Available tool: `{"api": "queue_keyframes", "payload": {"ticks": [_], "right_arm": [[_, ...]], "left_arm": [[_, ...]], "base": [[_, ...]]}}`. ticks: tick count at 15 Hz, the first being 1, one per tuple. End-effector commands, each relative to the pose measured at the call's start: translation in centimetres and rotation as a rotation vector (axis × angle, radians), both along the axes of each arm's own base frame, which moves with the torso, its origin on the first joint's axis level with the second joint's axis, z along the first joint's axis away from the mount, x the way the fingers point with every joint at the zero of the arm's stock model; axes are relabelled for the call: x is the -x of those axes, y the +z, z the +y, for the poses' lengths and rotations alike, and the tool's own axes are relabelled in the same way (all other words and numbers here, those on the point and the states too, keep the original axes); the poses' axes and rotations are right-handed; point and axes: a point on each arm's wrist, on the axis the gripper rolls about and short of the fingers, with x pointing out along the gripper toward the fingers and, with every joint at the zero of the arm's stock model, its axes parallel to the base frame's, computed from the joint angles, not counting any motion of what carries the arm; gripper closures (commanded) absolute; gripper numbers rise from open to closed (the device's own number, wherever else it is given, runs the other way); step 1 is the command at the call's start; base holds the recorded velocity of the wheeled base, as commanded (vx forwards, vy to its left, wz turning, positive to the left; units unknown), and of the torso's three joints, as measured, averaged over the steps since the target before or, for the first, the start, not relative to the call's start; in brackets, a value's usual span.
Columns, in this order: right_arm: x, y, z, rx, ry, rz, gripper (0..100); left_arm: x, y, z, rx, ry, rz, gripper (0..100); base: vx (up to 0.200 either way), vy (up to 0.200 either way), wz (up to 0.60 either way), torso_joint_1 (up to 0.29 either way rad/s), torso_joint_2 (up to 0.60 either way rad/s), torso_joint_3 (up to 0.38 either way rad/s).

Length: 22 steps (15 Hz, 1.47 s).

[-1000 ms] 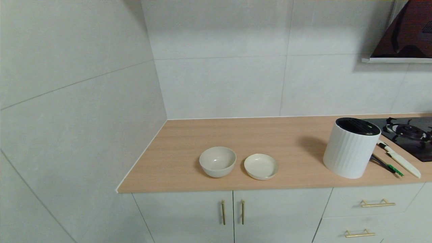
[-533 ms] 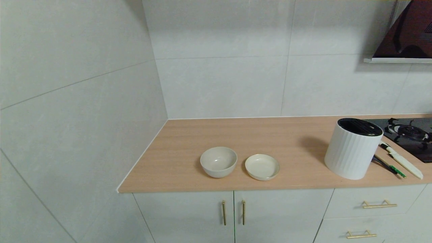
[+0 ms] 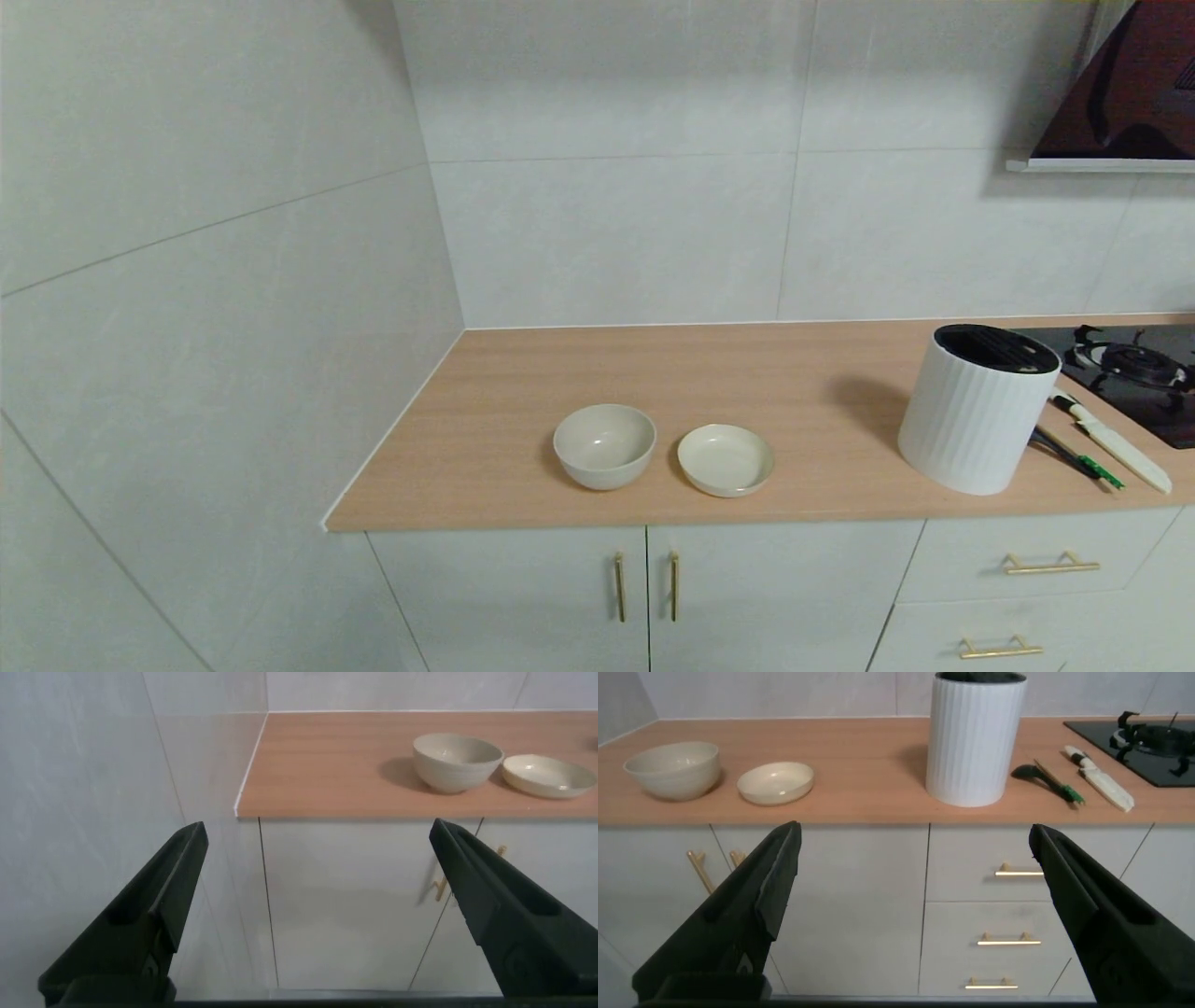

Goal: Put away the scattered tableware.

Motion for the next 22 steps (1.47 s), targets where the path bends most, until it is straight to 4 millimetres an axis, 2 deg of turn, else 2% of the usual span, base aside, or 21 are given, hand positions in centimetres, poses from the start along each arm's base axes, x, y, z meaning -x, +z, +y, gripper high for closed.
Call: {"api": "queue_keyframes", "payload": {"ticks": [1, 22], "right_arm": [[0.0, 0.0, 0.0, 0.0, -0.001, 0.0, 0], [0.0, 0.0, 0.0, 0.0, 0.0, 0.0, 0]], "left_arm": [[0.0, 0.0, 0.0, 0.001, 0.001, 0.0, 0], [0.0, 0.0, 0.0, 0.001, 0.001, 0.0, 0]], "base": [[0.0, 0.0, 0.0, -0.154, 0.34, 0.183], [0.0, 0.0, 0.0, -0.219, 0.5, 0.279]]}}
